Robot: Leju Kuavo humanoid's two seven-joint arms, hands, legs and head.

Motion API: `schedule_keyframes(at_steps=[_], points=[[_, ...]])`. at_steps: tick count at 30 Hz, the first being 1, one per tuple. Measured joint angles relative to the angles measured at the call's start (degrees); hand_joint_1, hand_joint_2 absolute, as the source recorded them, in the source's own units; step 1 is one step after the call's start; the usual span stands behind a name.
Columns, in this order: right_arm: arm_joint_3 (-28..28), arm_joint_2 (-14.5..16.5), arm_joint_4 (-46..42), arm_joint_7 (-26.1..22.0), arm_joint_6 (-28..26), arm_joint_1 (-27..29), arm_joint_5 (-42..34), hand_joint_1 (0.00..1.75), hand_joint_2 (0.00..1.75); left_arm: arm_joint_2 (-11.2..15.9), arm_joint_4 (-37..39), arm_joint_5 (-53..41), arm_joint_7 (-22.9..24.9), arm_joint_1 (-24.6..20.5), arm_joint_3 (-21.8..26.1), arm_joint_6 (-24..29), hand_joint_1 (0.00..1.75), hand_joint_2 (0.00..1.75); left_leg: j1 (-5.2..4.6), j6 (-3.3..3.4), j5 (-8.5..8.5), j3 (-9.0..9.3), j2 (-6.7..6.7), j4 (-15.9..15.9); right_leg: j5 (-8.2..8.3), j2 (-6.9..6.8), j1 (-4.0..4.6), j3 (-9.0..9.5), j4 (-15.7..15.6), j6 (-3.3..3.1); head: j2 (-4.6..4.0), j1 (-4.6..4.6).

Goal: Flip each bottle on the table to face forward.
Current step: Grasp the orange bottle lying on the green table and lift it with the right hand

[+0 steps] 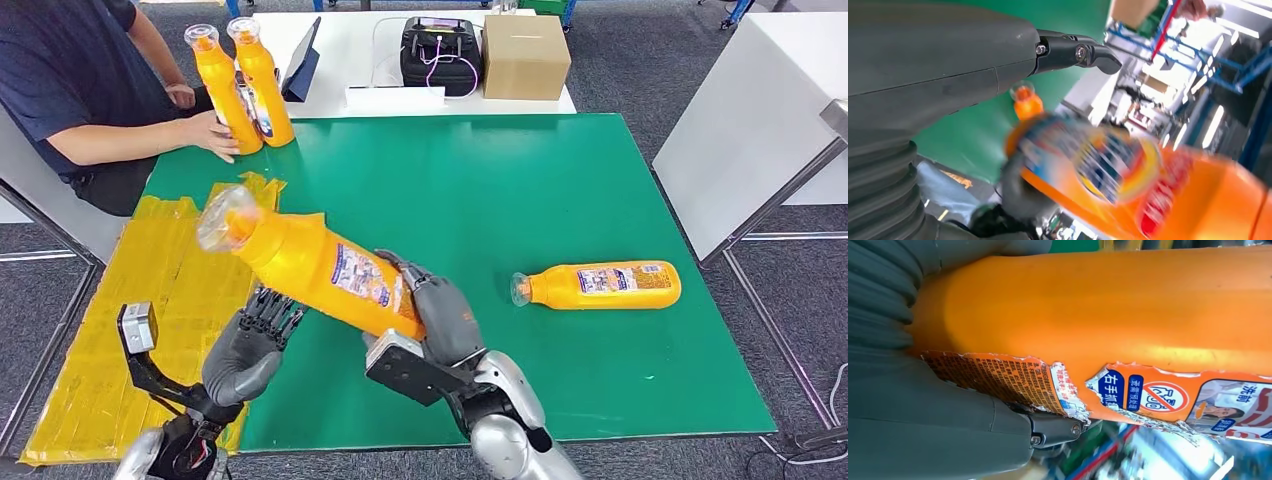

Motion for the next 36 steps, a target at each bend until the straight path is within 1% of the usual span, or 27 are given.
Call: schedule_keyframes(at_steps=[6, 11, 21, 25, 29, 31, 36], points=[[4.8, 0.0, 2.9, 0.4, 2.6, -1.6, -2.0, 1.75, 1.75, -0.1, -2.2, -0.8, -1.3, 0.0, -3.0, -0.4, 0.00, 1.75, 0.00, 0.00, 0.00, -0.02, 0.00, 0.0, 0.00, 0.00, 0.00, -0.01, 0.0, 0.00, 0.00, 0.00], [8.5, 0.0, 5.1, 0.4, 3.8, -3.3, -3.3, 1.75, 1.75, -0.2, -3.1, -0.4, -2.0, 0.0, -4.3, -0.6, 0.00, 1.75, 0.00, 0.00, 0.00, -0.02, -0.01, 0.0, 0.00, 0.00, 0.00, -0.03, 0.0, 0.00, 0.00, 0.00], [11.8, 0.0, 7.3, 0.4, 5.0, -5.3, -5.3, 1.75, 1.75, -0.2, -3.2, -0.4, -2.3, 0.0, -4.4, -0.1, 0.00, 1.75, 0.00, 0.00, 0.00, -0.02, 0.02, 0.0, 0.00, 0.00, 0.00, -0.03, 0.0, 0.00, 0.00, -0.01], [12.2, 0.0, 7.5, 0.4, 5.1, -5.7, -5.4, 1.75, 1.75, -0.2, -3.2, -0.4, -2.4, 0.0, -4.4, 0.1, 0.00, 1.75, 0.00, 0.00, 0.00, -0.02, 0.02, 0.0, 0.00, 0.00, 0.00, -0.03, 0.0, 0.00, 0.00, -0.01], [14.8, 0.1, 9.3, 0.6, 5.0, -7.9, -6.4, 1.75, 1.75, -0.2, -3.2, -0.7, -3.0, 0.2, -4.1, 0.9, 1.75, 1.75, 0.00, 0.00, 0.00, -0.01, 0.02, 0.0, 0.00, 0.00, 0.00, -0.04, 0.0, 0.00, 0.00, -0.01], [16.2, 0.1, 10.2, 0.7, 4.9, -9.1, -6.9, 1.75, 1.75, -0.2, -3.2, -0.8, -3.3, 0.4, -3.6, 1.1, 1.75, 1.75, 0.00, 0.00, 0.00, -0.01, 0.02, 0.0, 0.00, 0.00, 0.00, -0.05, 0.0, 0.00, 0.00, -0.01], [16.9, 0.1, 10.6, 0.7, 4.9, -9.7, -7.0, 1.75, 1.75, -0.2, -3.2, -0.7, -3.4, 0.6, -3.2, 1.1, 1.75, 1.75, 0.00, 0.00, 0.00, -0.02, 0.02, 0.0, 0.00, 0.00, 0.00, -0.06, 0.0, 0.00, 0.00, -0.01]])
